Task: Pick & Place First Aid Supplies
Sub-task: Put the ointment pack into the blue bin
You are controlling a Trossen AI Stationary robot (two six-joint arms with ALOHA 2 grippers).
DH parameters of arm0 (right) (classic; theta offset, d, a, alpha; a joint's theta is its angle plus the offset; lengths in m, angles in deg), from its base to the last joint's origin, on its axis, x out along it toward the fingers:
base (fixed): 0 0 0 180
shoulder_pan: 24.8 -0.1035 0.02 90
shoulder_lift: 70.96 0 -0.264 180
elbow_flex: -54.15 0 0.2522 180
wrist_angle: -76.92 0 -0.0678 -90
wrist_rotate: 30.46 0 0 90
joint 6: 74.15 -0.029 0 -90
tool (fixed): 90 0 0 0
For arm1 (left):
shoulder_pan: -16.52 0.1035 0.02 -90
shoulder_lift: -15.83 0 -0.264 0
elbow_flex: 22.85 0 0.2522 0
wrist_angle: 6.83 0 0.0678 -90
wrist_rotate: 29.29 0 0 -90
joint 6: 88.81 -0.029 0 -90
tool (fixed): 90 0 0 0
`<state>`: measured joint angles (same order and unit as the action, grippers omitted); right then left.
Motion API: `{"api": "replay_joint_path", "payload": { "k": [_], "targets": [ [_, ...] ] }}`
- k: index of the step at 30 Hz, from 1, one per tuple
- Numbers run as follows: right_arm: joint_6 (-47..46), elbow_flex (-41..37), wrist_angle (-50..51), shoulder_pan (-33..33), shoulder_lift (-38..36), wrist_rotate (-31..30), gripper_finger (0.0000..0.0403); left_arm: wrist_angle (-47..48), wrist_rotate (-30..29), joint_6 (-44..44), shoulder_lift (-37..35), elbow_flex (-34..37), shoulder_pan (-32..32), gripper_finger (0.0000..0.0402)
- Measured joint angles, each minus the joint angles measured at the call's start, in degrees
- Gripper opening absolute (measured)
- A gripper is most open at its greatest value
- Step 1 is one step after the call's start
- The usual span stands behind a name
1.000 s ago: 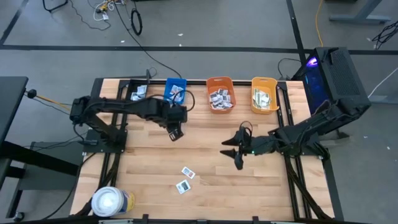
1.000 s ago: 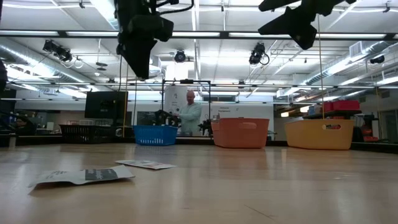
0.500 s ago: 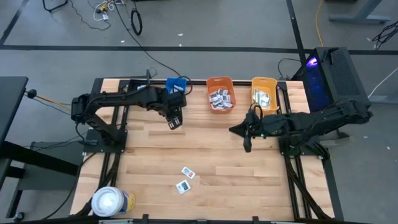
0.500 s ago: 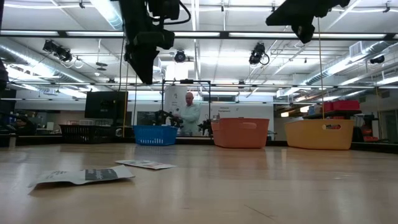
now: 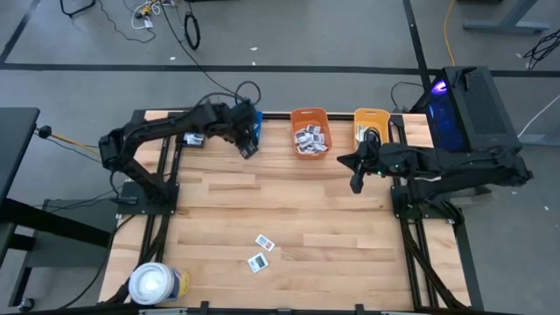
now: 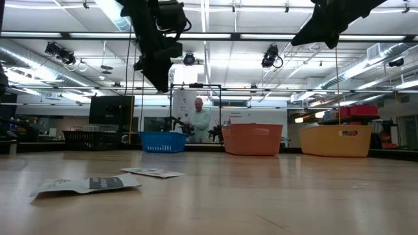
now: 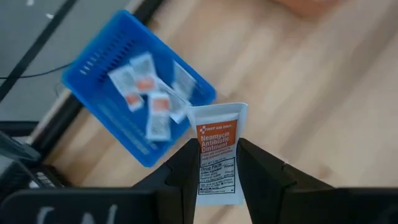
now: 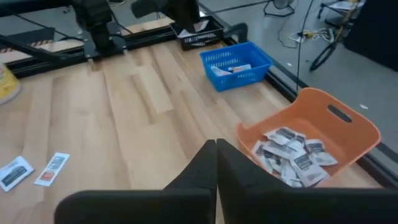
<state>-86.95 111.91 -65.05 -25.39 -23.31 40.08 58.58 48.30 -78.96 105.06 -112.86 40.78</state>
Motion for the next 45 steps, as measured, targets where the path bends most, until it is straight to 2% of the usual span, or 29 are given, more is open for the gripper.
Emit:
{"api": "replay_joint_path", "payload": {
  "k": [8,11,17,31,40,42,45],
  "targets": [
    [-0.81,0.0,0.13,2.99,-0.1,2.13,0.0003,-10.63,-0.21,-2.04,0.49,-0.02,9.83,0.011],
    [-2.33,0.0,-0.37,3.45,-0.08,2.07,0.0003,-13.77,3.01,-1.99,1.21,-0.08,13.19,0.011],
    [-2.38,0.0,-1.8,4.37,-0.08,1.98,0.0003,-14.44,4.15,-1.53,4.9,-0.04,17.73,0.011],
    [-3.19,0.0,-5.78,6.99,-0.08,0.41,0.0003,-16.46,7.13,0.46,16.45,-0.04,19.56,0.011],
    [-3.19,0.0,-6.52,7.32,-0.06,0.43,0.0003,-17.88,7.76,1.49,17.86,-0.02,19.56,0.0112],
    [-3.15,0.0,-6.81,7.32,-0.06,0.43,0.0003,-17.87,8.26,1.46,17.86,-0.02,19.56,0.012],
    [-2.99,0.0,-6.77,7.32,-0.06,0.43,0.0003,-17.85,9.72,1.49,17.86,-0.02,19.56,0.0154]
  ]
}}
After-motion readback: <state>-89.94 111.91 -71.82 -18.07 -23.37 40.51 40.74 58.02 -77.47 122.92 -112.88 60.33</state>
